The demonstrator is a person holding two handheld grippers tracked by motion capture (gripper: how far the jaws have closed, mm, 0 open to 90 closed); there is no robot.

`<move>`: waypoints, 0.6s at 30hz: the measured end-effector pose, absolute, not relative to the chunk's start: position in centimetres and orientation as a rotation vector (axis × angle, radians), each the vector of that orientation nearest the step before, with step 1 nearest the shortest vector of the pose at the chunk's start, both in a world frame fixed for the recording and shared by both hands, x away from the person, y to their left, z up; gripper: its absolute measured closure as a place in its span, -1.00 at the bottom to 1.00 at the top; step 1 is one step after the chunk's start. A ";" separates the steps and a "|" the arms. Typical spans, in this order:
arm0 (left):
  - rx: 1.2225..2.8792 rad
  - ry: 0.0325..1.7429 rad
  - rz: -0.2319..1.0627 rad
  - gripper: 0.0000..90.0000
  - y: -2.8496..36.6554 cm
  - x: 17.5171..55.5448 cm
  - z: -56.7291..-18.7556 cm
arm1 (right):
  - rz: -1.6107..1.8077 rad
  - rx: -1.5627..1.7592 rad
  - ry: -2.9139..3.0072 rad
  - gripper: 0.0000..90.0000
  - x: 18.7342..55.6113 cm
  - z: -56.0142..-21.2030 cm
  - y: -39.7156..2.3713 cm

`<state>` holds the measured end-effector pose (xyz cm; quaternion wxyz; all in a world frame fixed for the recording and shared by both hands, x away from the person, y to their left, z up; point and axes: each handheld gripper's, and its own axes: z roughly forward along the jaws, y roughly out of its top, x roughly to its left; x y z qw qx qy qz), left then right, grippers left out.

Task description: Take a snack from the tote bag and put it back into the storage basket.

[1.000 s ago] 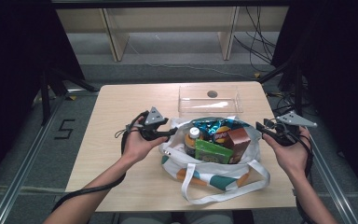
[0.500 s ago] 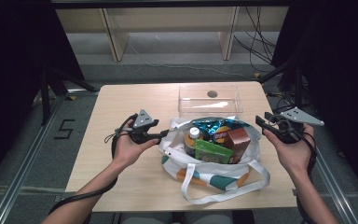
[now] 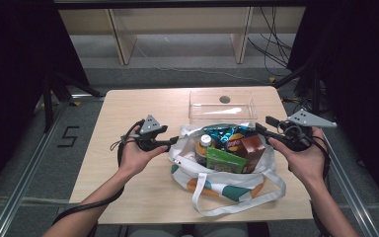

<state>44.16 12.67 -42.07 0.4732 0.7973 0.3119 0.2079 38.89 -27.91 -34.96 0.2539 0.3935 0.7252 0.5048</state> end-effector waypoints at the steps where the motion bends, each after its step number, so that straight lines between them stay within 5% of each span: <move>1: 1.948 0.766 0.508 -0.12 12.6 44.1 -42.0 | 1.377 1.064 1.978 0.12 39.0 -35.1 -27.7; 18: 1.948 0.769 0.515 -0.14 12.7 44.2 -42.0 | 1.312 1.062 2.131 0.41 42.0 -36.4 -27.5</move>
